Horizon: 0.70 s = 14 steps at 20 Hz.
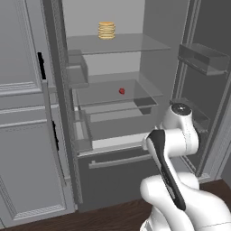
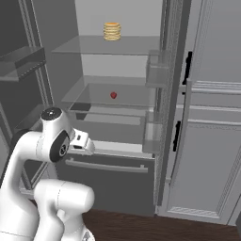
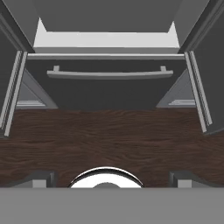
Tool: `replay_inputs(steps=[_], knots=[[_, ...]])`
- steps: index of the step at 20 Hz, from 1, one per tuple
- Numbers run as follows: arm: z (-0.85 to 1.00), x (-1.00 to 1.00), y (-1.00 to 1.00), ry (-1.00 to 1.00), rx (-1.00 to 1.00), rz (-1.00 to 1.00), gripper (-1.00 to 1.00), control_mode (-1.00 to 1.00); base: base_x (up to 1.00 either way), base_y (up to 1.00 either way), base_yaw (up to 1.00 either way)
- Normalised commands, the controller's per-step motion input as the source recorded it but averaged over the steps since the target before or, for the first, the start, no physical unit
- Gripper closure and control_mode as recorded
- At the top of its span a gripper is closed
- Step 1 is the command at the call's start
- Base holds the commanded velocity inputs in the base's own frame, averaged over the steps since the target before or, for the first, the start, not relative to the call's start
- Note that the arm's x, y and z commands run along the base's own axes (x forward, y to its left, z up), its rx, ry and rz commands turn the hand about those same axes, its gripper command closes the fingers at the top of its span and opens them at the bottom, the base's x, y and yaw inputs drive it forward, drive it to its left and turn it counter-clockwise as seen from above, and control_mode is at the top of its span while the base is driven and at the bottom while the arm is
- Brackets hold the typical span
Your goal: Take the strawberry from the fridge and place it on top of the pancake, located on the dining counter.
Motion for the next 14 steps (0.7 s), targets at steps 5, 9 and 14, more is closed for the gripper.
replay_inputs(steps=[5,9,14], knots=[[0.00,0.00,0.00,0.00,0.00,0.00,-1.00,1.00,0.60,0.01,0.11],[0.00,0.00,0.00,0.00,0.00,0.00,-1.00,1.00,0.69,-0.04,0.03],[0.00,0.00,0.00,0.00,0.00,0.00,-1.00,1.00,0.63,0.00,0.00]])
